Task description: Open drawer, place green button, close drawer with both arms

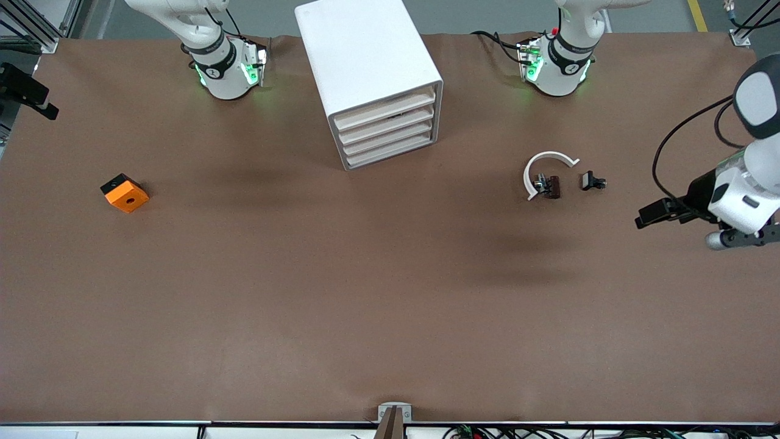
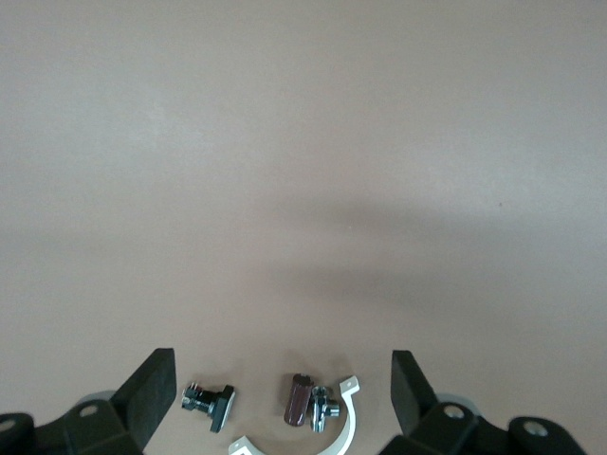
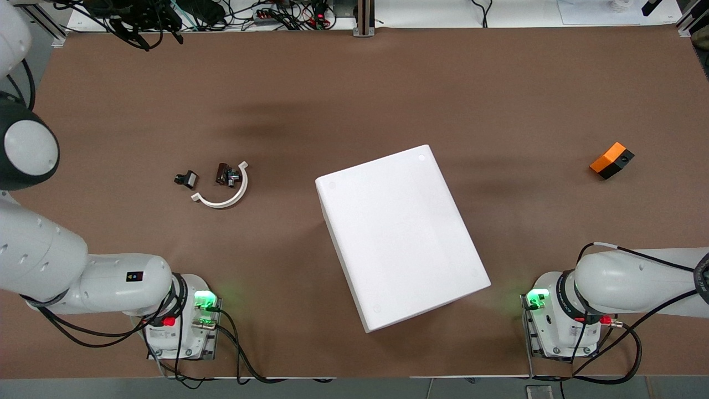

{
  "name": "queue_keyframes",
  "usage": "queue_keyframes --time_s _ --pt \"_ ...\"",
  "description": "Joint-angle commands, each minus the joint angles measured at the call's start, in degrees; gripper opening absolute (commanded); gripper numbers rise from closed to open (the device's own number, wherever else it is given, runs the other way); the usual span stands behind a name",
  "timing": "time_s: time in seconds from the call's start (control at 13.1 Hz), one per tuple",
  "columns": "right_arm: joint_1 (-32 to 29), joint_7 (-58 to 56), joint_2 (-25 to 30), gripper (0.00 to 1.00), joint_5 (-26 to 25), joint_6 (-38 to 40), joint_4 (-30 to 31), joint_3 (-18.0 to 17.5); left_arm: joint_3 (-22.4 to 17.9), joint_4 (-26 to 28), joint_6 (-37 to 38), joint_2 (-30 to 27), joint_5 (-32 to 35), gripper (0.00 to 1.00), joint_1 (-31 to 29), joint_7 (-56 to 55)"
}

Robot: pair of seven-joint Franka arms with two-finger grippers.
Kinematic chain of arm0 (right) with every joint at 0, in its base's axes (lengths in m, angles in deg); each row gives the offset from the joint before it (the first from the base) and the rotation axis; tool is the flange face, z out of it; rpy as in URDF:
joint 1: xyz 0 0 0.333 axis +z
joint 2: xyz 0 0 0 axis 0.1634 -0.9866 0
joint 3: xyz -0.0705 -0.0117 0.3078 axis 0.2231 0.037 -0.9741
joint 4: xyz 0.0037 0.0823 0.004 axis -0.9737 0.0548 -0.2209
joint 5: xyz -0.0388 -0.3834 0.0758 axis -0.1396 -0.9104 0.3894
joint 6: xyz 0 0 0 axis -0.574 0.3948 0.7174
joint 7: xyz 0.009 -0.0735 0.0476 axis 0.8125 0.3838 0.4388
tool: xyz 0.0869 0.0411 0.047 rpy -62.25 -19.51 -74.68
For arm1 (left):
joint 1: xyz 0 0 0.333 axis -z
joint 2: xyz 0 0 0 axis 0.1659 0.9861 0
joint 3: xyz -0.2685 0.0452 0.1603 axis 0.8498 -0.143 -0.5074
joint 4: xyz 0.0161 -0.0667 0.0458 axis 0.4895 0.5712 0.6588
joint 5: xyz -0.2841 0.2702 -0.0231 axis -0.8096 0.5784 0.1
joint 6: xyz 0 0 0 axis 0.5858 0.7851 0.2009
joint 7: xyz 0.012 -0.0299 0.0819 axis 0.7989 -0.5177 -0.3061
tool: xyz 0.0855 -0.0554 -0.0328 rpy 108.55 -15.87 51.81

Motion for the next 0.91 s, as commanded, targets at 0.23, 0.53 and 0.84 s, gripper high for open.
queue_keyframes --time_s 0.23,0.53,0.84 --pt "-0.73 0.89 0.99 1.0 0.16 1.94 -0.5 -0.55 1.01 0.91 7.11 -10.78 1.72 1.0 -0.34 0.45" --pt "-0.46 0.8 0.38 1.0 0.43 2.03 -2.35 -0.81 1.19 -6.49 14.17 -9.47 5.39 1.0 0.27 1.42" --pt "-0.46 0.8 0.38 1.0 0.51 2.12 -2.26 -0.81 1.37 -7.28 14.26 -9.38 6.47 1.0 -0.17 4.41"
